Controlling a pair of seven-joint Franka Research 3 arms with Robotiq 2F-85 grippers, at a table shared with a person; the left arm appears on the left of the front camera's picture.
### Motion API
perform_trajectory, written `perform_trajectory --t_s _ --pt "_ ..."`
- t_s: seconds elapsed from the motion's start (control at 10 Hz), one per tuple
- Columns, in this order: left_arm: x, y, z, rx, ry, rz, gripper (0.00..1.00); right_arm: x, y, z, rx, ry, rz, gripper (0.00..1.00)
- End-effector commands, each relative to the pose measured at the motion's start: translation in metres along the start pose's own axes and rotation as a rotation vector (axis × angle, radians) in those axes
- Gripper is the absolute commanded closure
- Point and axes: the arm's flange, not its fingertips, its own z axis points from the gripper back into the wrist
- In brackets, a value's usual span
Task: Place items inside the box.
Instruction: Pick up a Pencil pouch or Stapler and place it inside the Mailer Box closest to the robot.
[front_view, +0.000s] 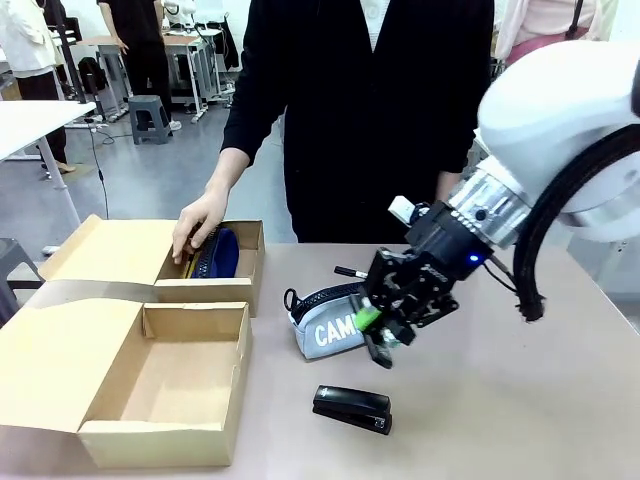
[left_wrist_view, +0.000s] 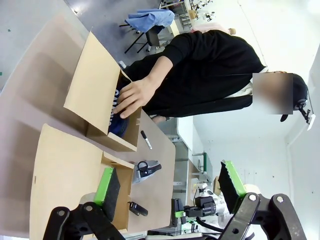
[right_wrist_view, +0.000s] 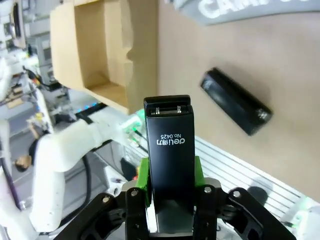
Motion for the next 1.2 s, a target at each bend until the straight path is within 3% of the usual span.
perform_trajectory --t_s 0.0,0.3,0.5,0.6,0.7,0.8,0.9,1.1 --pt "-0.001 -0.001 0.000 -0.022 -0.007 -0.018 0.00 0.011 0.086 -0.036 0.102 -0.041 -0.151 0.63" --pt "-0.001 -0.001 0.000 -0.022 -0.007 -0.018 0.00 0.036 0.163 -0.110 -0.032 -0.089 -0.211 0.63" --pt "-0.001 -0.001 0.000 -0.022 -0.007 -0.018 0.00 0.046 0.205 -0.166 -0.120 0.048 -0.124 0.63" --pt "-0.001 -0.001 0.000 -0.022 -0.007 -0.018 0.00 0.047 0.215 -0.187 -0.162 0.032 -0.125 0.63" --pt "-0.001 -0.001 0.000 -0.022 -0.007 -0.018 0.00 0.052 0.218 -0.202 -0.214 -0.055 -0.165 0.63" --pt "-0.001 -0.001 0.000 -0.022 -0.007 -0.018 0.00 0.055 0.217 -0.213 -0.283 -0.018 -0.127 0.63" --pt "-0.001 -0.001 0.000 -0.022 -0.007 -0.018 0.00 0.037 0.185 -0.198 -0.159 0.019 -0.119 0.63" --pt "-0.001 -0.001 0.000 -0.022 -0.007 -0.018 0.00 0.044 0.188 -0.216 -0.222 0.003 -0.113 0.63"
